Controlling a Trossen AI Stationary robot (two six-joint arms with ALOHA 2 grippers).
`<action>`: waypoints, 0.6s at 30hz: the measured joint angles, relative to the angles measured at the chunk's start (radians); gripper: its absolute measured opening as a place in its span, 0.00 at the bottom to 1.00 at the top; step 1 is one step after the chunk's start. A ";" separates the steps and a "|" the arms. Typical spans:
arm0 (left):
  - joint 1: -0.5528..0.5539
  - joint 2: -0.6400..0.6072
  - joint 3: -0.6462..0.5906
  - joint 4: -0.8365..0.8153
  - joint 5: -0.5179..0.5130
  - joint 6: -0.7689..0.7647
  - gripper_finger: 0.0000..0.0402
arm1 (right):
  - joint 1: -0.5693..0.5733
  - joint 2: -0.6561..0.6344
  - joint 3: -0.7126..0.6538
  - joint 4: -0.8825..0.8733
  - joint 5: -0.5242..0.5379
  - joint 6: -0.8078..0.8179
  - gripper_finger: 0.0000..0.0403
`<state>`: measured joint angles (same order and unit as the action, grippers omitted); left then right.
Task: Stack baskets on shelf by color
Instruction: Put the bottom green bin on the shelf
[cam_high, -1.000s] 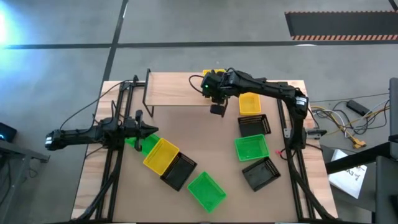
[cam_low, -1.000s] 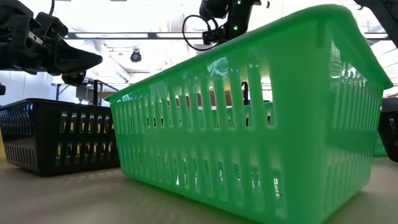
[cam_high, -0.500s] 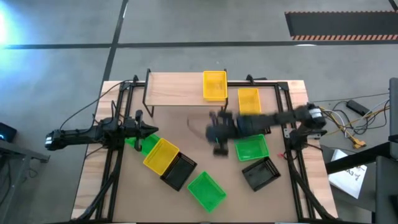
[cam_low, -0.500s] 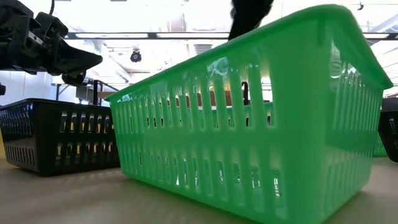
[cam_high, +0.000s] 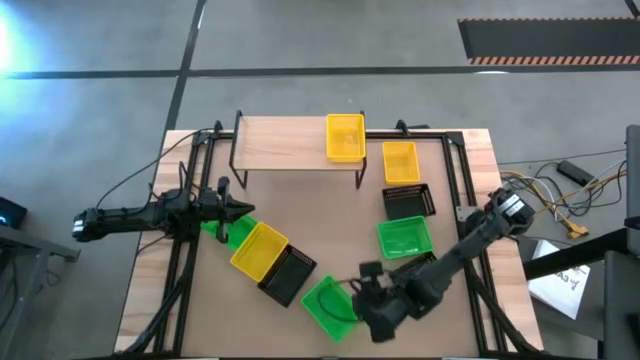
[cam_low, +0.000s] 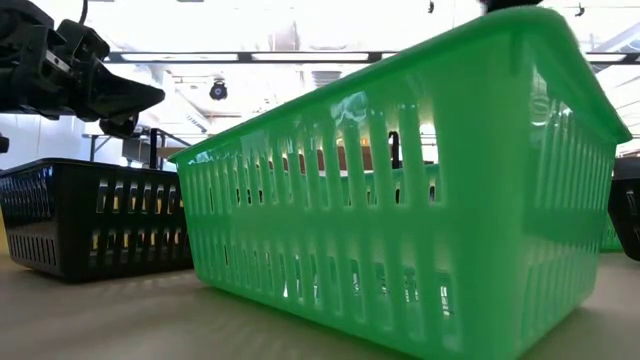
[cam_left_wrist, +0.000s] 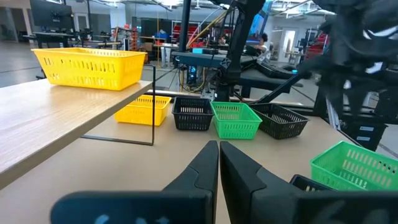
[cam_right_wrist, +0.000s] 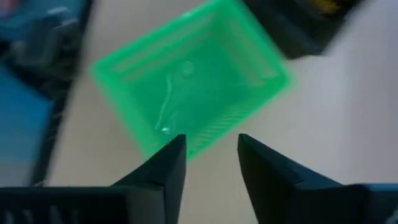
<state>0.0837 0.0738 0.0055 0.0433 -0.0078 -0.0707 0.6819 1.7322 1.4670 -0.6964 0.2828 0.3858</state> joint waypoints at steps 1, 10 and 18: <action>0.000 0.000 0.000 0.000 0.000 0.000 0.00 | 0.015 0.007 0.000 0.026 -0.007 -0.012 0.39; 0.000 0.000 0.000 0.000 0.000 0.000 0.00 | 0.098 0.162 0.004 0.114 0.026 -0.159 0.44; 0.000 0.000 0.000 0.000 0.000 0.000 0.00 | 0.085 0.301 0.146 0.082 0.085 -0.338 0.30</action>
<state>0.0837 0.0738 0.0052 0.0437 -0.0082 -0.0704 0.7667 2.0332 1.6131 -0.6143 0.3680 0.0482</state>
